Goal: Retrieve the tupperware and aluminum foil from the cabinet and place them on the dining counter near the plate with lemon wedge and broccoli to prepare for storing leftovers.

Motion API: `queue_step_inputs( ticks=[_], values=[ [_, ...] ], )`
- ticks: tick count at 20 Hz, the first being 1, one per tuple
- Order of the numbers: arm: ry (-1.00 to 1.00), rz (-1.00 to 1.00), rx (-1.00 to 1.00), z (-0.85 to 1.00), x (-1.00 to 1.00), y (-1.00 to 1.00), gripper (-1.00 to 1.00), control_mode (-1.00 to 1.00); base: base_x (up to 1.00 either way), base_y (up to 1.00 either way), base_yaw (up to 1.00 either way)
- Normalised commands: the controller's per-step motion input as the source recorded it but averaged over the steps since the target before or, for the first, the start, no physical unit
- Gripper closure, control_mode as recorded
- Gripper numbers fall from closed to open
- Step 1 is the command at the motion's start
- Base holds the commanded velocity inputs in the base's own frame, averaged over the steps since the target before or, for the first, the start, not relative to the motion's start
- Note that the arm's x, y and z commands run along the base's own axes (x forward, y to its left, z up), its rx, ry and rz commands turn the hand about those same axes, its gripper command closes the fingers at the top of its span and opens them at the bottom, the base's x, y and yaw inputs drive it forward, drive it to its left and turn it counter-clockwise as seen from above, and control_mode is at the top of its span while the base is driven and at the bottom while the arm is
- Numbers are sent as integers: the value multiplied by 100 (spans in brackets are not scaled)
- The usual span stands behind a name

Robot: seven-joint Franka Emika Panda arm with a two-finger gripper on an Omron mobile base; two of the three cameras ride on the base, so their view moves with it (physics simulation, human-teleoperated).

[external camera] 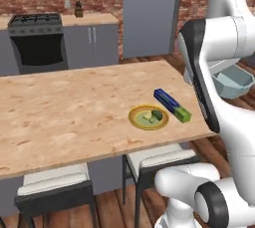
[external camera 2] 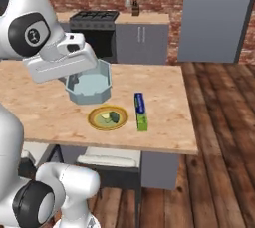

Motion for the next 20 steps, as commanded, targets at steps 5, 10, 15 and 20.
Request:
queue_step_inputs(
  ticks=[5,10,15,20],
  values=[
    [0,0,0,0,0,0,100,100,81,37,-32],
    [0,4,0,-25,15,21,100,-100,22,13,0],
    [7,12,0,-54,1,52,100,-100,0,0,0],
    [4,14,-1,-66,2,83,100,-100,0,0,0]
  ],
)
